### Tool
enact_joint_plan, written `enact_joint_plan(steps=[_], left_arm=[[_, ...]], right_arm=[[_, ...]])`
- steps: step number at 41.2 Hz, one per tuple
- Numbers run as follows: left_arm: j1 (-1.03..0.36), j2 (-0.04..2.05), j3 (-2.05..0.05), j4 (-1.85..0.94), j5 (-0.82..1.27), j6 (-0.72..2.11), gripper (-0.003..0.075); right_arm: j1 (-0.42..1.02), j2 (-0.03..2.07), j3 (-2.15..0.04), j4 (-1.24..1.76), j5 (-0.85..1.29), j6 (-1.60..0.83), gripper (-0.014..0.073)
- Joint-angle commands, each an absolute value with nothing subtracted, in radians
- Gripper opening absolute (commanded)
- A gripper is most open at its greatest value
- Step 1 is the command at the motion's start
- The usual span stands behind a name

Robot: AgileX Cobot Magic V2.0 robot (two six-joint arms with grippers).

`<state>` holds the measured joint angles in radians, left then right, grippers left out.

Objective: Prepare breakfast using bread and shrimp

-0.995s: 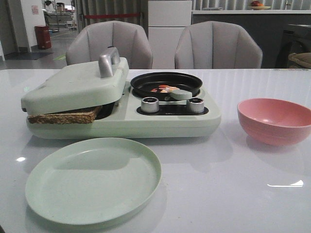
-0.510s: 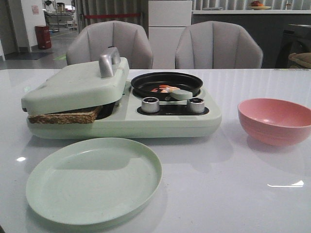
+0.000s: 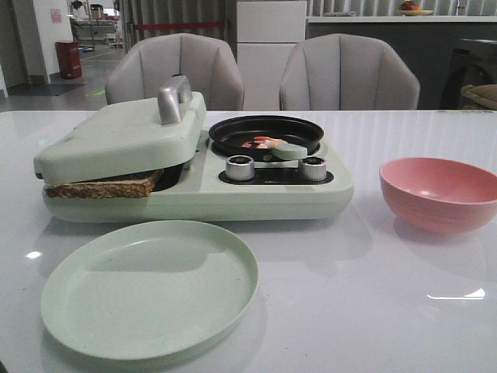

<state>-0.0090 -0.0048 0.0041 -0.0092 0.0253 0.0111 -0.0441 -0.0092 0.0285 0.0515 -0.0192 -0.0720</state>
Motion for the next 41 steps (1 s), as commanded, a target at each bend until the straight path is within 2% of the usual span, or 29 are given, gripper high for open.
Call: enact_joint_plan(steps=[1,41], left_arm=[[-0.014,-0.026,0.034,-0.018,-0.067,0.009,0.0101],[-0.014,-0.026,0.034,-0.018,-0.067,0.009,0.0101]], right_arm=[[-0.052,-0.03,0.025,0.036,-0.113,-0.07,-0.0032],[-0.051,-0.03,0.025,0.0,-0.11,-0.071,-0.0032]])
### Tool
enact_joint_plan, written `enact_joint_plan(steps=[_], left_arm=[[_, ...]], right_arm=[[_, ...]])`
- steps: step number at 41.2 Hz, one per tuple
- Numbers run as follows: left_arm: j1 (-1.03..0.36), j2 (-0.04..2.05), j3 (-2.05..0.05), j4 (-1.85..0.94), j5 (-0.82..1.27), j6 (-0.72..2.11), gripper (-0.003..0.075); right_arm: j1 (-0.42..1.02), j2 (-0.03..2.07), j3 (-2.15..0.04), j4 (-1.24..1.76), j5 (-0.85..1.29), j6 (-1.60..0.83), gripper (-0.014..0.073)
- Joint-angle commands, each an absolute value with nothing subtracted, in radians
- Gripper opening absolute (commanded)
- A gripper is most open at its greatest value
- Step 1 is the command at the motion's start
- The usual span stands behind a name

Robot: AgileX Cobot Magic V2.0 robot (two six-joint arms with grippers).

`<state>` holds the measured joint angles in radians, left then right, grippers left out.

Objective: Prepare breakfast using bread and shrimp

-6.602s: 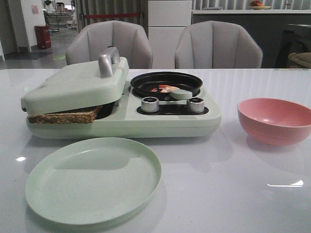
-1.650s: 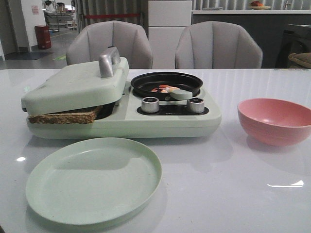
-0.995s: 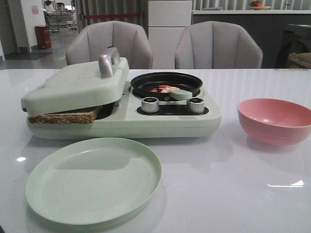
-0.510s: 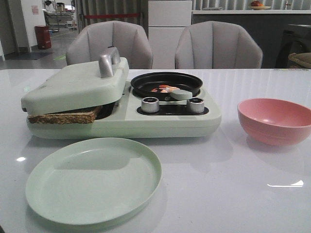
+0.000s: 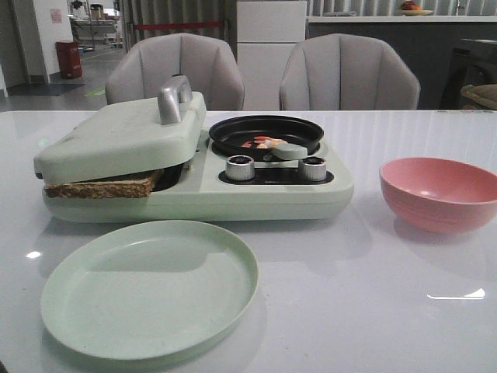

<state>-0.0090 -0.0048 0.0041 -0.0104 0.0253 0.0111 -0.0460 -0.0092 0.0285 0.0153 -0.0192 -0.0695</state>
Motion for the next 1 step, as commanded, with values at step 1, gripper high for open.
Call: enact_joint_plan(steps=[1], left_arm=[[-0.014,-0.026,0.034,-0.018,-0.067,0.009,0.0101]], right_arm=[[-0.051,-0.03,0.025,0.0,-0.11,-0.071,-0.0032]])
